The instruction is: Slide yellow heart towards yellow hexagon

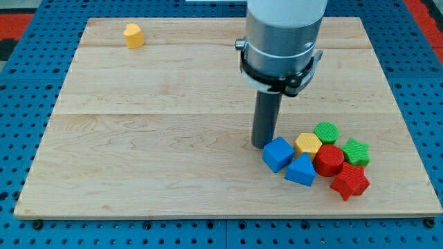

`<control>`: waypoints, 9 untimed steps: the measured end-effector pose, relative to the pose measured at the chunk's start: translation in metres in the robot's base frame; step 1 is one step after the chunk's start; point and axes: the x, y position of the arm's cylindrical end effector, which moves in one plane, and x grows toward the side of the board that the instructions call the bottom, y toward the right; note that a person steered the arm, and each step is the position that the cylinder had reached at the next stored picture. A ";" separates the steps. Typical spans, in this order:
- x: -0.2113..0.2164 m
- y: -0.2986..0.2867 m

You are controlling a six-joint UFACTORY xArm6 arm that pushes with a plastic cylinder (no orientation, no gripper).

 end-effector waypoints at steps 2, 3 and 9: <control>-0.058 -0.160; -0.119 -0.235; -0.225 -0.070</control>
